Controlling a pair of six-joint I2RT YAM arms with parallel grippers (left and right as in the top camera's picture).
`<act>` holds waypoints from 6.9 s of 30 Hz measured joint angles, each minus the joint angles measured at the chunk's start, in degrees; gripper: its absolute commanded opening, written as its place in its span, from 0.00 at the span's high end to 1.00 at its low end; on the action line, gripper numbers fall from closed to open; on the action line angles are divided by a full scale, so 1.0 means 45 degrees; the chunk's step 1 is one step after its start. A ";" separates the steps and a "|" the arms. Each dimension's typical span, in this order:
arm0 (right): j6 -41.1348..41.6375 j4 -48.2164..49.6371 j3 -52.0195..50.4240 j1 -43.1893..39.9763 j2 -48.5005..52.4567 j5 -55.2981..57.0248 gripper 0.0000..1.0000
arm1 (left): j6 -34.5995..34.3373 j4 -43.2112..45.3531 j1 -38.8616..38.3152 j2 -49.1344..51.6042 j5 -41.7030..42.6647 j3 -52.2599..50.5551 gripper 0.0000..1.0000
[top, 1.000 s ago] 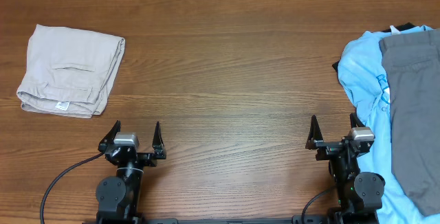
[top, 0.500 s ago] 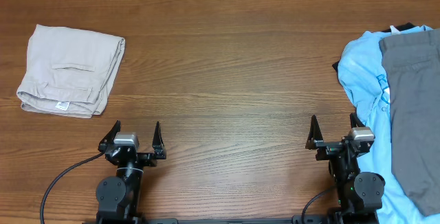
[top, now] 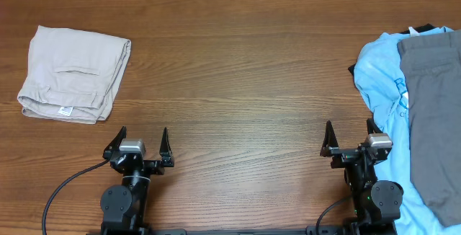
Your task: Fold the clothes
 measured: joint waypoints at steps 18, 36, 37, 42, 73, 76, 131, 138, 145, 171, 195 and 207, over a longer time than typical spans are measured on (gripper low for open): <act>-0.0010 0.0131 0.0000 0.0000 0.0000 0.0049 0.00 | 0.0000 0.0000 0.0000 0.0000 0.0000 0.0000 0.00; 0.1739 -0.5498 0.9821 0.0000 0.2395 0.0345 0.00 | 0.0000 0.0005 0.0000 0.0000 0.0000 -0.0005 0.00; 0.1763 -0.6237 1.0992 0.0000 0.3259 0.0389 0.00 | 0.0000 0.0000 0.0000 0.0000 0.0000 -0.0005 0.00; 0.1894 -0.9510 1.4970 0.0000 0.7339 0.0529 0.00 | 0.0000 0.0010 0.0000 0.0000 -0.0005 -0.0005 0.00; -0.2365 -1.0851 2.3270 -0.5270 2.4941 0.2914 0.16 | 0.0005 -0.0005 0.0000 0.0000 -0.0005 -0.0005 0.00; -0.2992 -1.0472 2.3270 -0.5702 2.5543 0.2851 0.17 | 0.0000 0.0000 0.0000 0.0000 -0.0005 -0.0005 0.00; -0.4012 -0.7796 2.3771 -0.6193 2.9735 0.1020 0.39 | 0.0000 0.0000 0.0000 -0.0005 -0.0010 -0.0005 0.00; -0.3531 -0.7839 2.3921 -0.6324 2.9735 0.0826 0.47 | 0.0000 0.0000 0.0000 -0.0005 -0.0010 -0.0005 0.00; -0.2759 -0.8510 2.4854 -0.6931 2.9735 0.0690 0.53 | 0.0000 0.0000 0.0000 0.0000 -0.0010 -0.0005 0.00; -0.2021 -0.9199 2.4941 -0.7490 2.9735 -0.1515 0.76 | 0.0000 0.0000 0.0000 -0.0005 -0.0010 -0.0005 0.00; -0.0554 -1.0676 2.6165 -0.7359 2.9031 -0.1943 0.96 | 0.0000 0.0000 0.0000 0.0000 -0.0010 -0.0005 0.00; 0.0340 -1.2541 2.6364 -0.4235 2.7001 -0.1933 0.96 | 0.0005 0.0000 0.0000 -0.0005 -0.0010 -0.0005 0.00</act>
